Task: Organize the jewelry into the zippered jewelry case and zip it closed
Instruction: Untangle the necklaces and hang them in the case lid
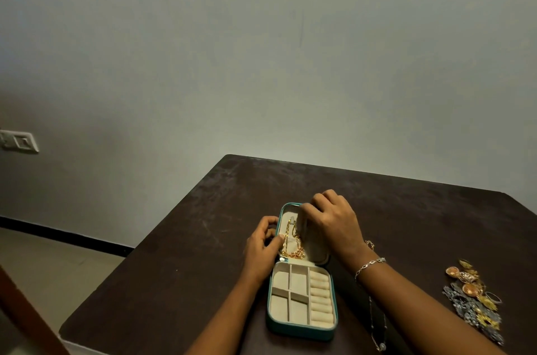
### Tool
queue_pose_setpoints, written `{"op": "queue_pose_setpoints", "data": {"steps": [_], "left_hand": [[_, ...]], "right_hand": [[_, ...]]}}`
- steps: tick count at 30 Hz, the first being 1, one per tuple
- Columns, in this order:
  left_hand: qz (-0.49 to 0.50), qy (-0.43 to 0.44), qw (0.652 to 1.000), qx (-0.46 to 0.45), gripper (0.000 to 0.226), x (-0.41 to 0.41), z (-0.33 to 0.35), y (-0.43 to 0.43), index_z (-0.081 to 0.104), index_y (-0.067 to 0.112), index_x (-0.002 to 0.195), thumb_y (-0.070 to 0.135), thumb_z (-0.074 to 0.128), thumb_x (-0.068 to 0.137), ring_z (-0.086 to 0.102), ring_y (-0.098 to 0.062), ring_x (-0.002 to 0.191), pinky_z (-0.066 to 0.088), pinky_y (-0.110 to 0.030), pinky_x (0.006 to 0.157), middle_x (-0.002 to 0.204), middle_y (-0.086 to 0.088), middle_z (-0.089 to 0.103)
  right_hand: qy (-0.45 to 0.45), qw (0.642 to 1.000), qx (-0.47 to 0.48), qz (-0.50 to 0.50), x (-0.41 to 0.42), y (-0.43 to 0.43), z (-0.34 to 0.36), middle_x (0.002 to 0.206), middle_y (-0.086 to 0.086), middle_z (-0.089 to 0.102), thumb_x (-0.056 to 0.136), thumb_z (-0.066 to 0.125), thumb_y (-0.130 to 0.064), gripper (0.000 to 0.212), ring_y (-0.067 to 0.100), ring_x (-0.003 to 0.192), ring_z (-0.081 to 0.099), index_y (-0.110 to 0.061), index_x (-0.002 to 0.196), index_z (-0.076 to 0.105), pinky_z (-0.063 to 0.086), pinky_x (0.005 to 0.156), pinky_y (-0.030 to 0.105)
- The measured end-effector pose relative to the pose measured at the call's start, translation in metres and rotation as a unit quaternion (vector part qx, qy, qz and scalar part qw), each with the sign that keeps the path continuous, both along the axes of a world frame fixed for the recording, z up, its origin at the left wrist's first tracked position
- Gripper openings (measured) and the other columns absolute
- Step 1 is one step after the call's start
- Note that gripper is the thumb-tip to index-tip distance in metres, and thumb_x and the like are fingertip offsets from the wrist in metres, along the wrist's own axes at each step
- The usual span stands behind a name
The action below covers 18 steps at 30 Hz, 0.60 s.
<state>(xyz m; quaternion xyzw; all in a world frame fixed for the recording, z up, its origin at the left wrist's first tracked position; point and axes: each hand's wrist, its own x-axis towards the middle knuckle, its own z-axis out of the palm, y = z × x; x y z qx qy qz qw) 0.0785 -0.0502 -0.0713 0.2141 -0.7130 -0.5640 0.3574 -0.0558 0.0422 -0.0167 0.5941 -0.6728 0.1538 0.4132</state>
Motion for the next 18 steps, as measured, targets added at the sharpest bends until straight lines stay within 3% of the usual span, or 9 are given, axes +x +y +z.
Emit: {"op": "queue_pose_setpoints", "data": {"steps": [4, 6, 8, 11, 18], "left_hand": [[-0.008, 0.009, 1.000, 0.013, 0.021, 0.000, 0.001, 0.000, 0.057, 0.018, 0.100, 0.008, 0.052, 0.082, 0.068, -0.017, 0.084, 0.056, -0.036, 0.073, 0.093, -0.004, 0.070], [-0.009, 0.014, 1.000, 0.013, 0.023, 0.000, 0.002, 0.001, 0.057, 0.019, 0.100, 0.012, 0.052, 0.078, 0.068, -0.016, 0.085, 0.056, -0.034, 0.072, 0.094, -0.002, 0.070], [-0.012, 0.018, 1.000, 0.014, 0.022, 0.001, 0.001, 0.000, 0.057, 0.017, 0.100, 0.003, 0.052, 0.084, 0.068, -0.016, 0.085, 0.056, -0.032, 0.071, 0.095, -0.004, 0.069], [-0.018, 0.027, 0.999, 0.013, 0.025, 0.002, 0.002, 0.001, 0.056, 0.015, 0.101, -0.005, 0.050, 0.086, 0.067, -0.013, 0.087, 0.055, -0.027, 0.071, 0.099, -0.005, 0.067], [-0.015, 0.045, 0.999, 0.018, 0.025, 0.003, 0.001, 0.001, 0.055, 0.009, 0.109, -0.004, 0.052, 0.087, 0.065, -0.020, 0.087, 0.056, -0.036, 0.072, 0.098, -0.009, 0.066]], "right_hand": [[-0.109, 0.993, -0.037, -0.003, 0.002, -0.002, 0.005, 0.078, 0.004, 0.062, 0.051, 0.086, -0.011, 0.052, 0.020, 0.068, 0.058, -0.017, 0.090, 0.053, 0.048, 0.049, 0.026], [-0.159, 0.987, -0.025, -0.009, 0.002, -0.001, 0.006, 0.080, 0.004, 0.061, 0.051, 0.086, -0.010, 0.049, 0.020, 0.069, 0.057, -0.015, 0.088, 0.056, 0.045, 0.049, 0.024], [-0.210, 0.978, -0.002, -0.014, 0.001, 0.000, 0.006, 0.089, 0.004, 0.059, 0.062, 0.082, -0.012, 0.040, 0.019, 0.077, 0.055, -0.014, 0.093, 0.058, 0.044, 0.056, 0.023], [-0.297, 0.955, 0.022, -0.008, -0.001, 0.003, 0.010, 0.098, -0.001, 0.054, 0.077, 0.071, -0.019, 0.029, 0.012, 0.089, 0.050, -0.016, 0.101, 0.055, 0.043, 0.068, 0.022], [-0.463, 0.882, 0.044, 0.072, -0.003, 0.014, 0.019, 0.100, 0.000, 0.056, 0.081, 0.068, -0.022, 0.024, 0.013, 0.090, 0.055, -0.023, 0.099, 0.052, 0.048, 0.076, 0.024]]}}
